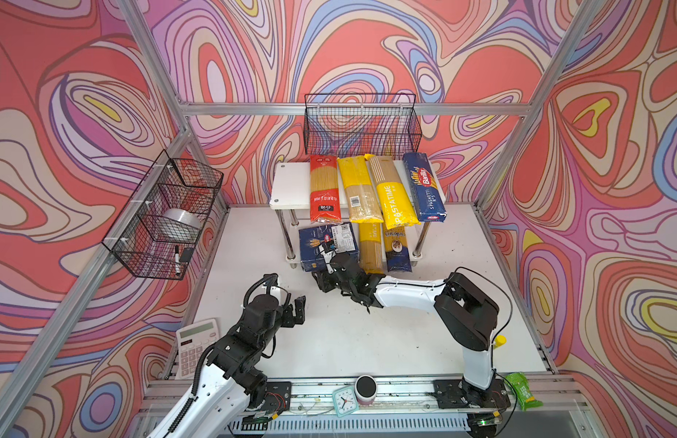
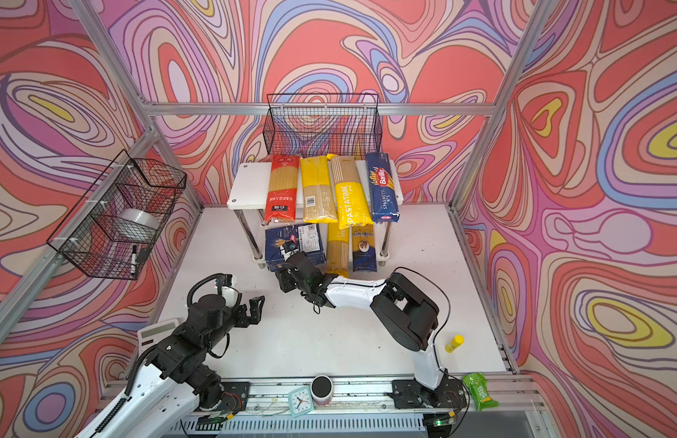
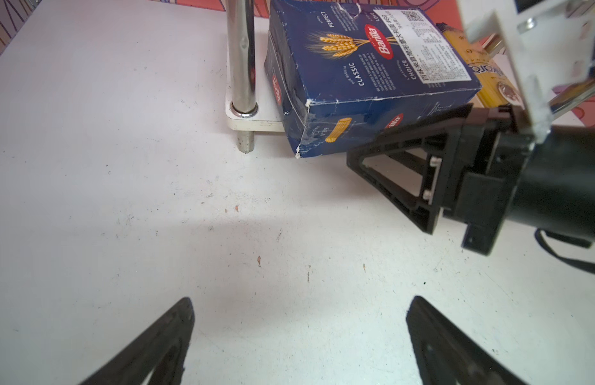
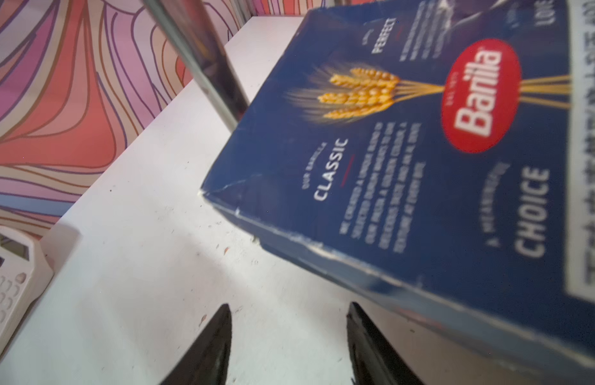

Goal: Arrange pasta packages on shelves
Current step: Move the pasta box to the shelf.

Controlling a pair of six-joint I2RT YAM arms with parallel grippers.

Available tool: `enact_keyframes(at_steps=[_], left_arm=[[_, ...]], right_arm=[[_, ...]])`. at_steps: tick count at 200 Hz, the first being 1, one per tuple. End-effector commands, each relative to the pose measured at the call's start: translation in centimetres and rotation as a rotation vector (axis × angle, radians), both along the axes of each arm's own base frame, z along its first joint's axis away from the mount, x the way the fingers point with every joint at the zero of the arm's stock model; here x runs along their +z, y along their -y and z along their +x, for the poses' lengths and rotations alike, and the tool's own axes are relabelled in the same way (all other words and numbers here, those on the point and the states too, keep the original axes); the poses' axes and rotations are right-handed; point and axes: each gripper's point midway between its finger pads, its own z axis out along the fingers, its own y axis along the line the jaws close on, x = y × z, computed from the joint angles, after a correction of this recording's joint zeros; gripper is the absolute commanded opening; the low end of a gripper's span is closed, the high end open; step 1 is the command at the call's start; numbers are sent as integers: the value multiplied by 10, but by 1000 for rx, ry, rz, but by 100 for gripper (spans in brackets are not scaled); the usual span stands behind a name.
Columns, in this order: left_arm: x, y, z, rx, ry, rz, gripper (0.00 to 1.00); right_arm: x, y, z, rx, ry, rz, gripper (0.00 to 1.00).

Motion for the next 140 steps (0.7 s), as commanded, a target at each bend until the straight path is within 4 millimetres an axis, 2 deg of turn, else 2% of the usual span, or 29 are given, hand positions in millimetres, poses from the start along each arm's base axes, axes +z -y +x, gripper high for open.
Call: enact_keyframes(at_steps=[1, 76, 113, 140], left_arm=[[5, -4, 1, 12, 9, 28, 100], [14, -4, 8, 12, 27, 50, 100], [18, -8, 13, 36, 48, 67, 100], [23, -17, 19, 71, 70, 114, 100]], right_arm=[[-4, 0, 17, -11, 1, 4, 56], [-6, -10, 44, 15, 6, -6, 56], [0, -13, 47, 23, 6, -4, 57], [2, -1, 38, 15, 0, 0, 57]])
